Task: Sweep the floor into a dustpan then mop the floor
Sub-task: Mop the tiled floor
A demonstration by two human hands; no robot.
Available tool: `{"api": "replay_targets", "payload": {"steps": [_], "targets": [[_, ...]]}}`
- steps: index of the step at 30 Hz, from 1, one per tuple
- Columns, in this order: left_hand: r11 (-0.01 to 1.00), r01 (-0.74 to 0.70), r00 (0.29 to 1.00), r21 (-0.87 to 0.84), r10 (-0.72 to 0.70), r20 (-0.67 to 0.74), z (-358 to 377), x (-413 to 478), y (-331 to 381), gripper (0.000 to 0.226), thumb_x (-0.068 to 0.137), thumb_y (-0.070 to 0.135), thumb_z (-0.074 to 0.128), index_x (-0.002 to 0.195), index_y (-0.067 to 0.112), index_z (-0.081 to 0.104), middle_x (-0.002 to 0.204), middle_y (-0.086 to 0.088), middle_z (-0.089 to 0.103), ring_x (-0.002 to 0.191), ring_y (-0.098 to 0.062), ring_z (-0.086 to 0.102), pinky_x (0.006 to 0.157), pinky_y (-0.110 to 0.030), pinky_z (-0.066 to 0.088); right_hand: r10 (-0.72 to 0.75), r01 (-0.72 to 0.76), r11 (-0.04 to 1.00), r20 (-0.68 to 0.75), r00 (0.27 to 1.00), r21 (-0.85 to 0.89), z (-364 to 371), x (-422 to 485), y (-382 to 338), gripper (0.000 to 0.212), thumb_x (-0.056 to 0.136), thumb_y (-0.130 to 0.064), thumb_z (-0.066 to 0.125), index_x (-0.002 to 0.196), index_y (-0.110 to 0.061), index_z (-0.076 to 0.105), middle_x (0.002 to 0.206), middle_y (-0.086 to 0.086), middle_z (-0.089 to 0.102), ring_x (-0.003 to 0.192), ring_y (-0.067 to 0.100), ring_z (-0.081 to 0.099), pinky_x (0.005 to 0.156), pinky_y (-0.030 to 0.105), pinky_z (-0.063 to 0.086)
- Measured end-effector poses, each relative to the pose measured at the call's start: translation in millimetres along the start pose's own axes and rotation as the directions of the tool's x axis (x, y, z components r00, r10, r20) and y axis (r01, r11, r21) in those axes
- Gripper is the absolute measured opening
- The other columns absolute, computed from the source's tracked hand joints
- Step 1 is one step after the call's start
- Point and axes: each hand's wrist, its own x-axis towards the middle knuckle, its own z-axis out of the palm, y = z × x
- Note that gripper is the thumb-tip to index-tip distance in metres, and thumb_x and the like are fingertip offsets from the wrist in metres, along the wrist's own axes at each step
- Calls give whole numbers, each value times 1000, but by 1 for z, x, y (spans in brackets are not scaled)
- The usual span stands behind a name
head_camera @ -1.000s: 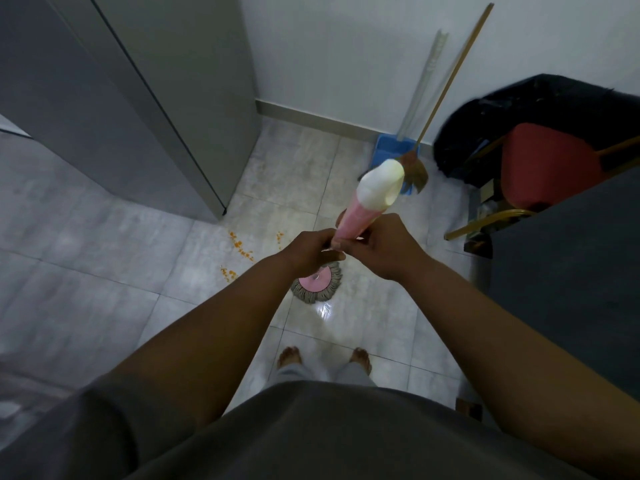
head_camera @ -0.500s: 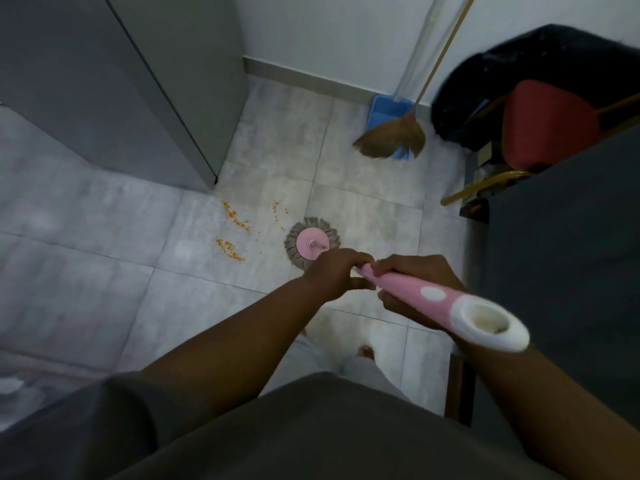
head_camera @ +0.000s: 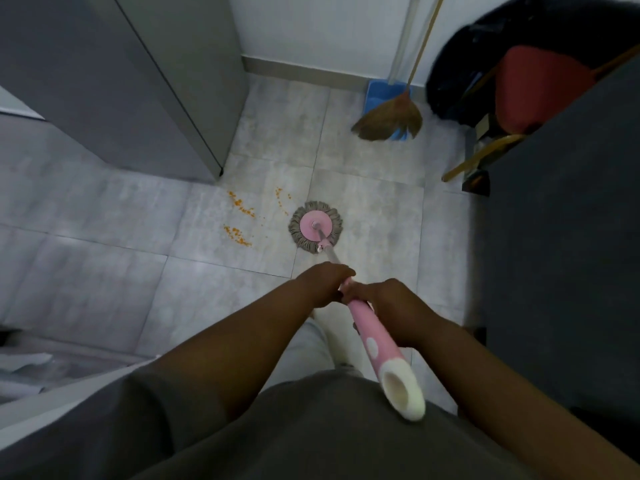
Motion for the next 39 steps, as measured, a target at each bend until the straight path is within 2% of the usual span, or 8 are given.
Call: {"api": "replay_targets", "payload": {"steps": [1, 4, 7, 10, 14, 23, 29, 39], "targets": [[999, 11, 1000, 38, -11, 19, 12, -3, 3, 52, 88, 15, 70, 138, 10, 55, 139, -11, 57, 126, -28, 53, 104, -32, 38, -54, 55, 995, 22, 998, -89, 9, -10, 13, 42, 83, -28, 75, 123, -29, 62, 112, 4, 70, 90, 19, 67, 80, 31, 56], [999, 15, 1000, 42, -16, 10, 45, -8, 13, 53, 88, 13, 71, 138, 9, 54, 142, -13, 55, 128, -29, 52, 106, -33, 36, 119, -127, 934, 45, 992, 335, 35, -41, 19, 35, 88, -43, 68, 121, -34, 64, 120, 1, 68, 96, 13, 65, 82, 27, 55], [999, 38, 999, -6, -38, -27, 68, -7, 23, 48, 85, 15, 75, 130, 4, 60, 130, -17, 62, 119, -31, 59, 100, -34, 45, 424, -354, 434, 159, 892, 828, 51, -61, 27, 42, 84, -58, 66, 116, -30, 71, 113, -1, 72, 95, 10, 69, 67, 15, 53], [997, 62, 997, -41, -63, -42, 84, -3, 29, 52, 83, 13, 77, 132, 8, 59, 130, -18, 61, 117, -33, 59, 100, -33, 46, 555, -290, 254, 107, 825, 923, 66, -78, 49, 38, 97, -28, 59, 135, -22, 57, 130, 0, 61, 105, 11, 66, 64, 12, 51], [998, 59, 998, 1, -59, -17, 98, 2, 34, 58, 84, 20, 78, 136, 11, 56, 133, -14, 60, 121, -31, 58, 101, -33, 44, 518, -331, -162, 366, 773, 930, 62, -91, 57, 40, 96, -38, 58, 121, -7, 58, 108, 19, 72, 93, 35, 72, 63, 36, 59], [1000, 4, 1000, 20, -4, -18, 102, 22, 39, 74, 84, 36, 76, 148, 16, 45, 142, -12, 55, 127, -28, 54, 106, -35, 42, 425, -383, -245, 454, 783, 891, 49, -80, 71, 38, 99, -31, 53, 123, -1, 57, 110, 23, 70, 70, 19, 69, 63, 25, 58], [997, 30, 997, -73, -25, 68, 100, 28, 29, 88, 79, 38, 81, 153, 22, 35, 144, -7, 54, 128, -23, 52, 101, -27, 41, 328, -459, -336, 559, 761, 823, 63, -58, 80, 41, 97, -43, 50, 96, -4, 60, 70, 5, 55, 50, 12, 56, 49, 21, 50], [919, 156, 985, -363, -173, -15, 92, 43, 13, 49, 89, 1, 56, 138, 10, 55, 134, -9, 62, 123, -20, 59, 102, -24, 46, 146, -442, -583, 623, 769, 682, 63, -33, 89, 25, 83, -29, 60, 93, -6, 56, 58, -4, 50, 38, 5, 47, 38, 13, 41]]}}
